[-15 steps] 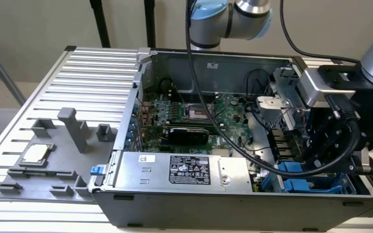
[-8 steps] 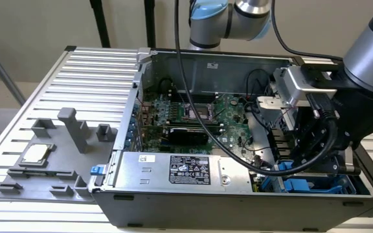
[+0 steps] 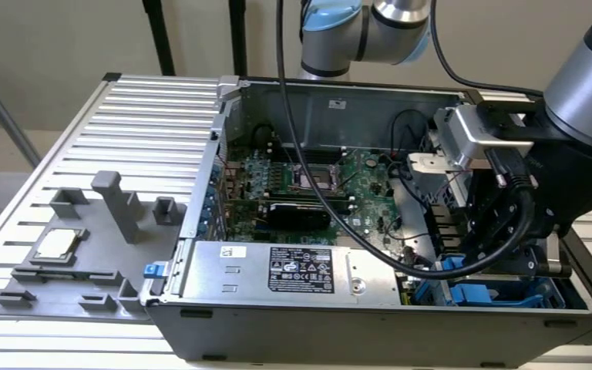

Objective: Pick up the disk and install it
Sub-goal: 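Insert the second disk wire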

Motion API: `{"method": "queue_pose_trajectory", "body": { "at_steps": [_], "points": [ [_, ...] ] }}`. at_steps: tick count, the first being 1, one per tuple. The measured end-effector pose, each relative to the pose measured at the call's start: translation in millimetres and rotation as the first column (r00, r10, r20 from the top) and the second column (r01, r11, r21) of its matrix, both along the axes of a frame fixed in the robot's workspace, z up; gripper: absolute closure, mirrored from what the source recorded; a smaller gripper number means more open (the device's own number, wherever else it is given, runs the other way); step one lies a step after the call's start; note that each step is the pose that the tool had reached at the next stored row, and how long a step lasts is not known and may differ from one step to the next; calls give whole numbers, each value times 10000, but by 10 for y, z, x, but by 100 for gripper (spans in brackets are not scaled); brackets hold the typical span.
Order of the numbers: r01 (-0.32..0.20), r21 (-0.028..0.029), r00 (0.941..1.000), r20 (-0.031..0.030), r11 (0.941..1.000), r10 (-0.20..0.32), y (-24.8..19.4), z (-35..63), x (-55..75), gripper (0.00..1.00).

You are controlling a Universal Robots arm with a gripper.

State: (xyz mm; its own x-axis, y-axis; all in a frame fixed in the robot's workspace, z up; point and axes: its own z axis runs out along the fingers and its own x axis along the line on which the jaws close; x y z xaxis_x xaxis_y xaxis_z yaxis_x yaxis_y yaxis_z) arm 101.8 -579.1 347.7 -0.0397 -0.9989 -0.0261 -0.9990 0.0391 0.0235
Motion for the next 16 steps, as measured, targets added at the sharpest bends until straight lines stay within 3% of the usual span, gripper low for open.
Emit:
{"method": "queue_pose_trajectory", "body": {
  "at_steps": [11,16],
  "points": [
    [-1,-2,10000,-1,10000,1,0,9,0,75],
    [0,0,10000,-5,10000,0,22,155,1,75]
  ]
}}
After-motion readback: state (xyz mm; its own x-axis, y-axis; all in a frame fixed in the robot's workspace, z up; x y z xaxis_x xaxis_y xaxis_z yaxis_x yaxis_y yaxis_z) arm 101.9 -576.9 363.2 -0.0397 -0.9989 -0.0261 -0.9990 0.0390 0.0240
